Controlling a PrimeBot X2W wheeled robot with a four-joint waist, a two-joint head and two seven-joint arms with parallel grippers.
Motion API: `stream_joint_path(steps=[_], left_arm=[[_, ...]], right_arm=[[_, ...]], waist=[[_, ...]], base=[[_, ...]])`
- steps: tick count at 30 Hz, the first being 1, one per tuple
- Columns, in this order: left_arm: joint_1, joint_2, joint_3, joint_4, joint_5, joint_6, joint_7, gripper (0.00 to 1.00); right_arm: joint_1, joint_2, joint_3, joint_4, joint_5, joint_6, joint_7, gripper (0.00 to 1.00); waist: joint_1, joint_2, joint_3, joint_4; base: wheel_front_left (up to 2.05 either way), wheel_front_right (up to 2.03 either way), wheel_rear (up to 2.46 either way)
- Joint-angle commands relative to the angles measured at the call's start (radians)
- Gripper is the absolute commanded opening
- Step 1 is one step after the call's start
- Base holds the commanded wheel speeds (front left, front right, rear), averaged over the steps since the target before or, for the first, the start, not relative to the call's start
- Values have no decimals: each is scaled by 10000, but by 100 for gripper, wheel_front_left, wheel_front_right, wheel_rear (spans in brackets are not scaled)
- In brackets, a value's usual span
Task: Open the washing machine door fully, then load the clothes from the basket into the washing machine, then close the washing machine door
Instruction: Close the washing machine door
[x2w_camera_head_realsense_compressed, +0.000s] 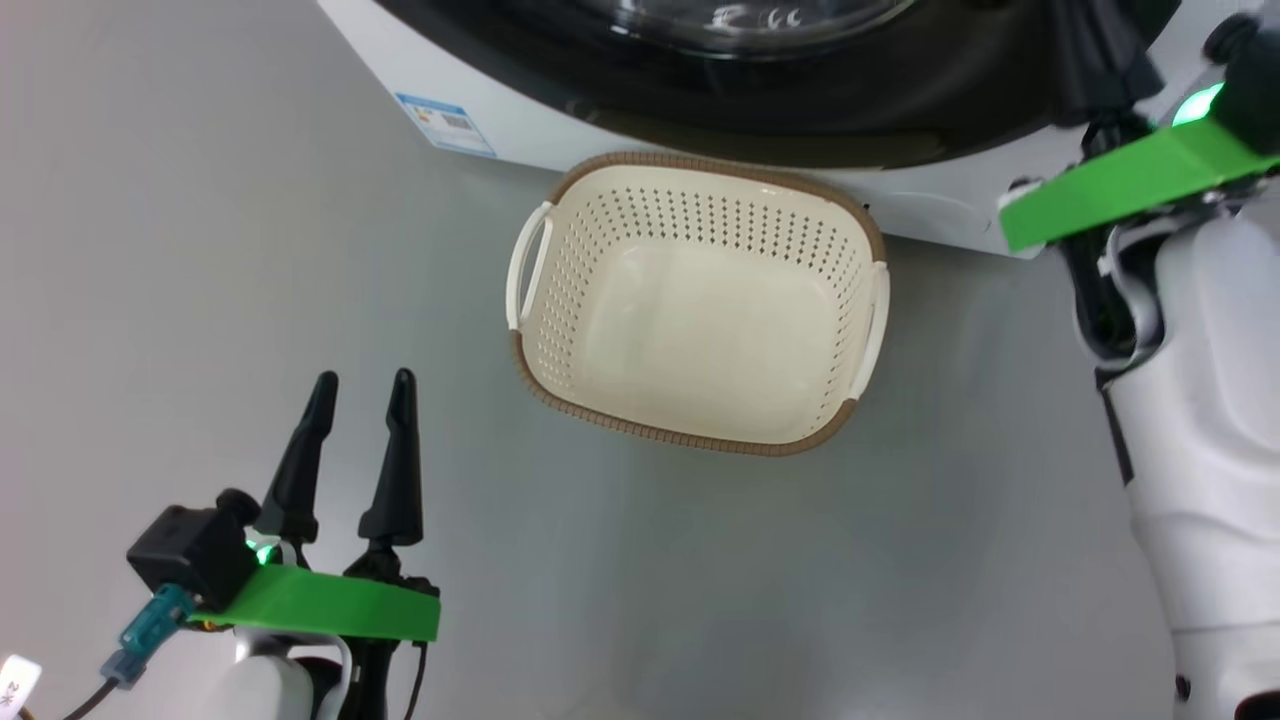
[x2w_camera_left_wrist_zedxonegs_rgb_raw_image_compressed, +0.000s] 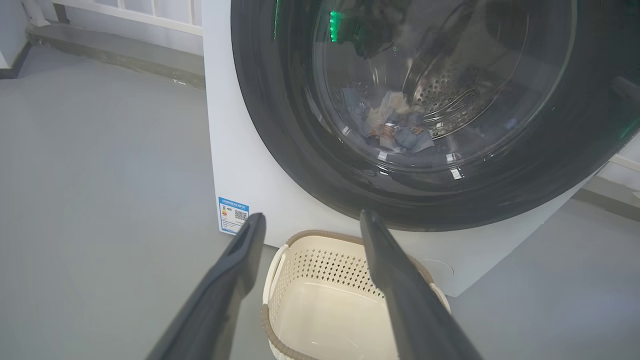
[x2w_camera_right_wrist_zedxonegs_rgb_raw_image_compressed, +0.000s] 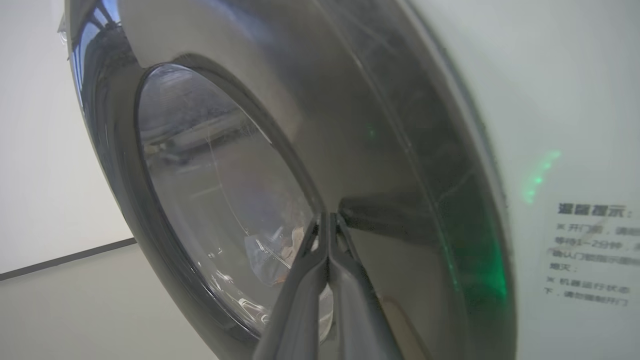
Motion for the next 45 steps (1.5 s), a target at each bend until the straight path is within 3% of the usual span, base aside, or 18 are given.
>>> stream_joint_path(steps=[1, 3, 4, 30, 45], left_arm=[[-60, 222, 398, -145, 86, -15, -65, 100], [-5, 255, 450, -86, 122, -15, -65, 100], [25, 273, 479, -54, 140, -15, -65, 100], [630, 1177, 1288, 574, 381, -15, -65, 100], [1174, 1379, 1703, 646, 504, -15, -65, 100]], right_arm=[[453, 144, 336, -199, 41, -19, -46, 46], [714, 153, 410, -187, 80, -19, -46, 85], [840, 155, 450, -176, 99, -19, -46, 100], [4259, 192, 211, -458, 276, -19, -46, 100], [5629, 154, -55, -649, 310, -19, -46, 100]], waist=[[0, 0, -198, -145], [0, 0, -339, -242], [0, 0, -411, -295], [0, 0, -1930, -2353], [0, 0, -2524, -3273]], base=[[0, 0, 0], [0, 0, 0], [0, 0, 0], [0, 0, 0], [0, 0, 0]])
